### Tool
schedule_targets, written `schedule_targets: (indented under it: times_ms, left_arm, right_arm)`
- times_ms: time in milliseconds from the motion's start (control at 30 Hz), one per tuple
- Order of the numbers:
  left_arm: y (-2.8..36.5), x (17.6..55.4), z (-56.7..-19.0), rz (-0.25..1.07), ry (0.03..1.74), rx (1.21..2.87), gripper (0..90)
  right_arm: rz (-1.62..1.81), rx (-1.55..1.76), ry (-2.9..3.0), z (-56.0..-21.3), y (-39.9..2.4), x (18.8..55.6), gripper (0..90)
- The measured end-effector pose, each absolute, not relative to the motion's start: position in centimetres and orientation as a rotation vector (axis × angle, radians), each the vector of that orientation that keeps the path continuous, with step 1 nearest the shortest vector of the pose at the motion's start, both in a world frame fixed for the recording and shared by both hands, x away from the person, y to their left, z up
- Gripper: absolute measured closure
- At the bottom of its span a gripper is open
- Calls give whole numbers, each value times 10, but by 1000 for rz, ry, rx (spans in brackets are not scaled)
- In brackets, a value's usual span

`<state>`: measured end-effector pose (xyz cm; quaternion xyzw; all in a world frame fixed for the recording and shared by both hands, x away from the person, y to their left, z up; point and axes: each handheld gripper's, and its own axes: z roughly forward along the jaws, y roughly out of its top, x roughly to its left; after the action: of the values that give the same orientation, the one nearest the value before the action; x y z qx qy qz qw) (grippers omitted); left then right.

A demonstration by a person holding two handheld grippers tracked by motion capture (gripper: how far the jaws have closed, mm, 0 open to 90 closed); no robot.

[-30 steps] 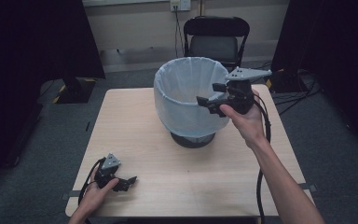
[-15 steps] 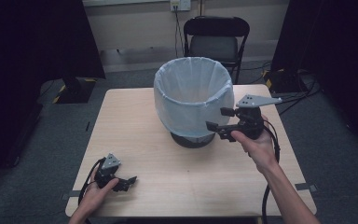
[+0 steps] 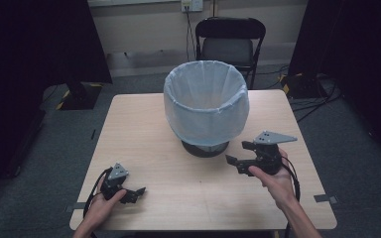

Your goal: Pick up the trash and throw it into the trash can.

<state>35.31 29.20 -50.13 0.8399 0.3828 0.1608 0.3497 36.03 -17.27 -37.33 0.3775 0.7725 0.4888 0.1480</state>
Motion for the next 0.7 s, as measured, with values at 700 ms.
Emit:
schedule_targets:
  times_ms: [700]
  left_arm:
    - [292, 353, -501, 416, 992, 2177, 2]
  right_arm:
    - [1161, 1298, 2267, -463, -214, 349, 152]
